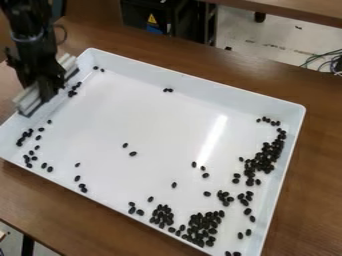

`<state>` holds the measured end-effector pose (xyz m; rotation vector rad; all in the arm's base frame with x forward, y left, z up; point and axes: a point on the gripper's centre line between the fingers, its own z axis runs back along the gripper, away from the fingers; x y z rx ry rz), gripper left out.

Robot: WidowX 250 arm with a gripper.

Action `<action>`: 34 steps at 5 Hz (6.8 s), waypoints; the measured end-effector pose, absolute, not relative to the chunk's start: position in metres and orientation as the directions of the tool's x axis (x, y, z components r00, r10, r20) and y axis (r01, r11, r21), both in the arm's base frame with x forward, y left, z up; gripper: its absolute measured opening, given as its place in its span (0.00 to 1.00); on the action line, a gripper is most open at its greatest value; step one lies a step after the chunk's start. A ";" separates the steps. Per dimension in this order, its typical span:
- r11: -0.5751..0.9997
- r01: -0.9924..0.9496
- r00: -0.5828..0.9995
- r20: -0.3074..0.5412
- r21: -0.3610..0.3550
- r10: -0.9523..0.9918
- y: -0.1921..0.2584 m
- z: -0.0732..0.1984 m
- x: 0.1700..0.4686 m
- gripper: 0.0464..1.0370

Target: Sweep into pile

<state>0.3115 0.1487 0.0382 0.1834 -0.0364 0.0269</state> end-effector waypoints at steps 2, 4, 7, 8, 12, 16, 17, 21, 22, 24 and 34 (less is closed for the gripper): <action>0.985 -0.046 0.999 -0.007 0.166 0.048 0.137 0.009 0.314 0.32; 0.986 -0.098 0.995 0.009 0.134 0.098 0.136 -0.003 0.327 0.32; 0.996 0.037 0.999 0.029 -0.080 -0.034 0.035 -0.004 0.331 0.32; 0.989 0.121 0.993 0.018 -0.081 -0.120 -0.013 -0.005 0.331 0.32; 0.918 0.392 0.920 0.036 -0.067 -0.390 -0.164 0.000 0.303 0.32; 0.989 0.142 0.986 0.086 0.040 -0.145 -0.025 0.050 0.300 0.32; 0.993 0.110 0.991 0.070 0.045 -0.113 0.026 0.041 0.285 0.32; 0.999 0.038 0.995 0.088 0.023 -0.040 0.175 0.015 0.276 0.32; 0.999 0.045 0.996 0.073 0.013 -0.045 0.174 0.007 0.275 0.32; 0.998 0.015 0.999 0.051 0.068 -0.018 0.150 0.005 0.245 0.32; 0.983 0.181 0.973 0.149 -0.031 -0.175 -0.152 0.000 0.232 0.32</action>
